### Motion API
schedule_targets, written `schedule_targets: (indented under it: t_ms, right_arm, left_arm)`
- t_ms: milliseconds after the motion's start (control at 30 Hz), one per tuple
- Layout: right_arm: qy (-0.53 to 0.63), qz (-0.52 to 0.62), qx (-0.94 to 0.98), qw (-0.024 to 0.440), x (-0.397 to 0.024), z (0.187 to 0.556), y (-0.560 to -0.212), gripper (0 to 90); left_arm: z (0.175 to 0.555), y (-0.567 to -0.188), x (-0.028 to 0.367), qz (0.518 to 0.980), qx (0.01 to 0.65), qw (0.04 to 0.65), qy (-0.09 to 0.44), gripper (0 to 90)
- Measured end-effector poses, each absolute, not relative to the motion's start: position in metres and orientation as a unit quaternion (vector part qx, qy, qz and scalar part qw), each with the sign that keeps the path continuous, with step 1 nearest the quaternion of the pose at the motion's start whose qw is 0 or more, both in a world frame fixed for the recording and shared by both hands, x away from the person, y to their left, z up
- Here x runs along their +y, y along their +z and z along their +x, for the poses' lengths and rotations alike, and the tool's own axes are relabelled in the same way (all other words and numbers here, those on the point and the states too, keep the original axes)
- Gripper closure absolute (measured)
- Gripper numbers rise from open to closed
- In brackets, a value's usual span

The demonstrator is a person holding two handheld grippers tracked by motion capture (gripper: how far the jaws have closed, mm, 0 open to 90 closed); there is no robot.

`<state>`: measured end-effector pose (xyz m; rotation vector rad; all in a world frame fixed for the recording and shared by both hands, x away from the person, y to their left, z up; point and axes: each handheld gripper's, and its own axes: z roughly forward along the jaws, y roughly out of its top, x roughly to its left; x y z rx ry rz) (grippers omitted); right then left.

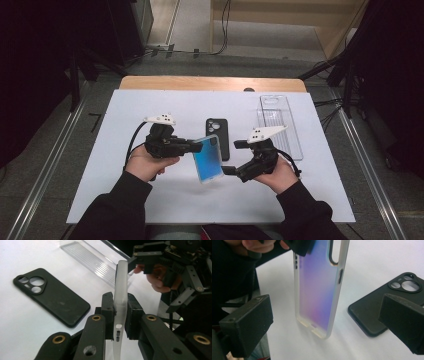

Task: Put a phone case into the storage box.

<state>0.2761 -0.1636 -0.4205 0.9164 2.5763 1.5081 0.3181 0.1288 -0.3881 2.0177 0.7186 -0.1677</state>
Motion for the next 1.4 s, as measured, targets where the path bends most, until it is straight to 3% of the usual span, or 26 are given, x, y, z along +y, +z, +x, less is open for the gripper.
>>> schedule_targets:
  t_ms: [700,1400]
  right_arm:
    - [0.467,0.405,0.779,0.105,-0.134,0.262,-0.431,0.0]
    - [0.460,0.434,0.763,0.133,-0.110,0.263,-0.432,0.0]
  left_arm:
    - [0.317,-0.384,0.131,0.797,0.388,0.463,0.000,80.5]
    - [0.311,-0.388,0.116,0.796,0.410,0.445,-0.016,80.5]
